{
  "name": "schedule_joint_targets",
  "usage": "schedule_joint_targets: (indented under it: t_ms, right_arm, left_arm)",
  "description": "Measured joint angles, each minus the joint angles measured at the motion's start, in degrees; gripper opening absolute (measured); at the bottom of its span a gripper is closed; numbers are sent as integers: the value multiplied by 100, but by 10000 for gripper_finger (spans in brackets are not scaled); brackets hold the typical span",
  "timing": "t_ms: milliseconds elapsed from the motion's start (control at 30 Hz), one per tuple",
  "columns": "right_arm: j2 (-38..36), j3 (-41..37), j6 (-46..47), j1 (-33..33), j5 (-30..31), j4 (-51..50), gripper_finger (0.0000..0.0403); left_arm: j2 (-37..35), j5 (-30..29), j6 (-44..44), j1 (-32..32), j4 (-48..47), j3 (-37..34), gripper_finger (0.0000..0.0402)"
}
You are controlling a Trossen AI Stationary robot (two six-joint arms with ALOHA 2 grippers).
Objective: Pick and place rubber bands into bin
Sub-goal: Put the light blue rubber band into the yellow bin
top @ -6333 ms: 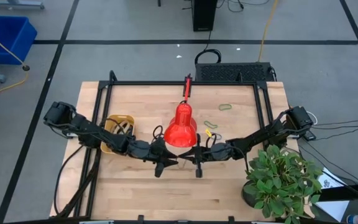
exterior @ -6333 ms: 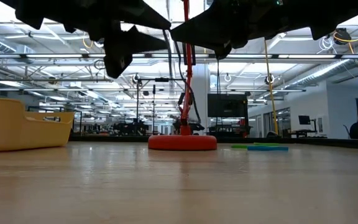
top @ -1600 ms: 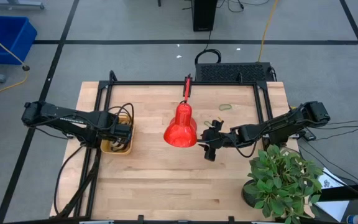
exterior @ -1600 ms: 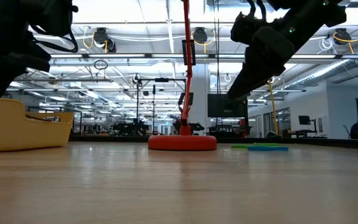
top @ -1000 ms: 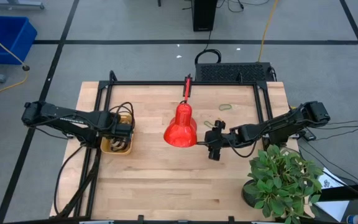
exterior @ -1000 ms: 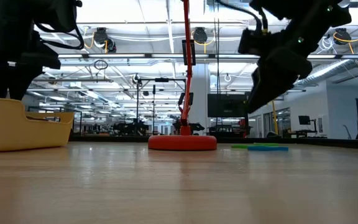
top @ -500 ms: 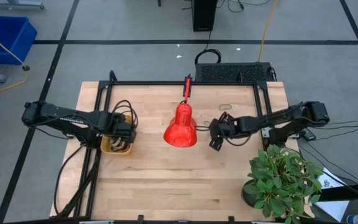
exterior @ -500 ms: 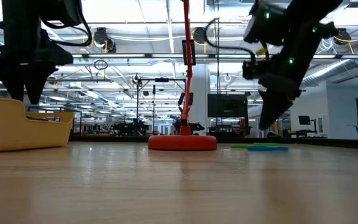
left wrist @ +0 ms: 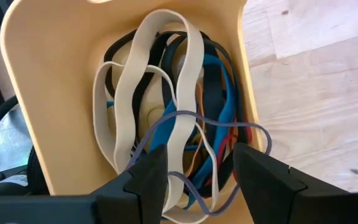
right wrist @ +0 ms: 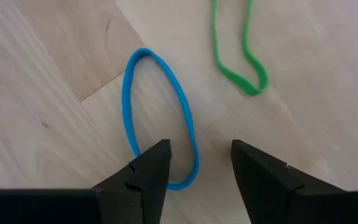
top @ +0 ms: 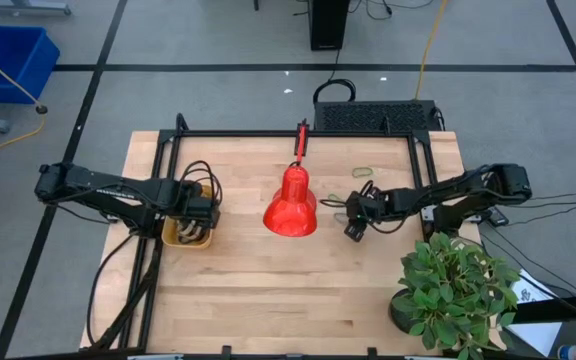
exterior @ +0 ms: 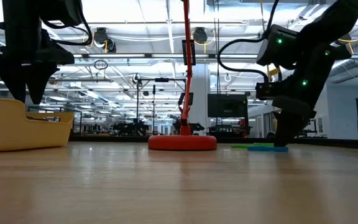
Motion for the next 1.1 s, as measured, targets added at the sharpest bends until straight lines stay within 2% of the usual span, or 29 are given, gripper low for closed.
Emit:
schedule_joint_targets:
  t_ms: [133,533,667,900,1100]
  right_arm:
    - [-2,-132,-24,2,-32,30,139]
    - [15,-191,-450,17,131,1,7]
    - [13,-194,-354,52,214,75,3]
    - [-412,-236,-339,474,216,539,1]
    - [-780,-216,-340,963,421,1199,1]
  left_arm:
    - [0,-8,-2,-2,4,0,187]
    - [0,-55,-4,-2,6,0,188]
    - [0,-38,-6,-1,9,0,191]
    - [-2,44,117,-1,42,0,187]
    - [-14,-80,572,-65,553,0,182]
